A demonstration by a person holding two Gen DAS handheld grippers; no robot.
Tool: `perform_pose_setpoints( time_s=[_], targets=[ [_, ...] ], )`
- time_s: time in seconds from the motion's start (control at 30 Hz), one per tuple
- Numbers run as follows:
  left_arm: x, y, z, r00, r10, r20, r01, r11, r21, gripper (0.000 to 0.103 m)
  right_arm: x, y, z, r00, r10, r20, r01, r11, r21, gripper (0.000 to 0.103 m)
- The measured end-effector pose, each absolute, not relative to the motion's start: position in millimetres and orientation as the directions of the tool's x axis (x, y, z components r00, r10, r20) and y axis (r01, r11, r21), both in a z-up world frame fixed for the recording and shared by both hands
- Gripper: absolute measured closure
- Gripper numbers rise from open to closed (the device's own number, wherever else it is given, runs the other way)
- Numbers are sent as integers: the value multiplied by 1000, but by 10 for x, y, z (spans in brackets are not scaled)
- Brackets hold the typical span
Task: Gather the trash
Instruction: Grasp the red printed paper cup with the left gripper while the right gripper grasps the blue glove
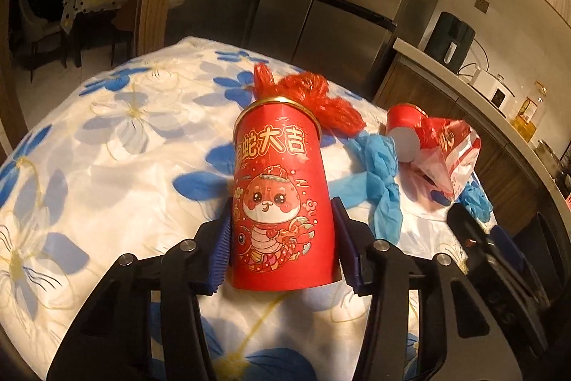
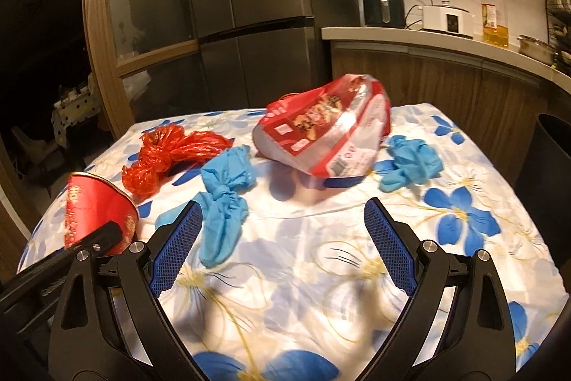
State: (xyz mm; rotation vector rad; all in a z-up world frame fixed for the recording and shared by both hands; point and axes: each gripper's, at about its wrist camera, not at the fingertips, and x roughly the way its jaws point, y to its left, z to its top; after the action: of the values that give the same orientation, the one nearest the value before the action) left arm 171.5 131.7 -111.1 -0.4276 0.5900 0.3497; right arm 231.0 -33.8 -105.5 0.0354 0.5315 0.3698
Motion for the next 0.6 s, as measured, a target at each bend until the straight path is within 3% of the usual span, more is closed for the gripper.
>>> perform_pose_setpoints(
  time_s=[0.3,0.4,0.6],
  targets=[
    [1537,1415,-870,817,253,-519,-425,872,-244,53,2595,10,-1139,746,381,-546,-365,920,143,16],
    [1493,1451,-808,826,260,-500,-422,873,-245,53,2696,136,-1219,714,374,-592,-375,918,128,26],
    [1452,1497,-747,833,266,-485,-426,868,-256,53,2783,235,-1353,663,362,-655,-387,915,114,57]
  ],
)
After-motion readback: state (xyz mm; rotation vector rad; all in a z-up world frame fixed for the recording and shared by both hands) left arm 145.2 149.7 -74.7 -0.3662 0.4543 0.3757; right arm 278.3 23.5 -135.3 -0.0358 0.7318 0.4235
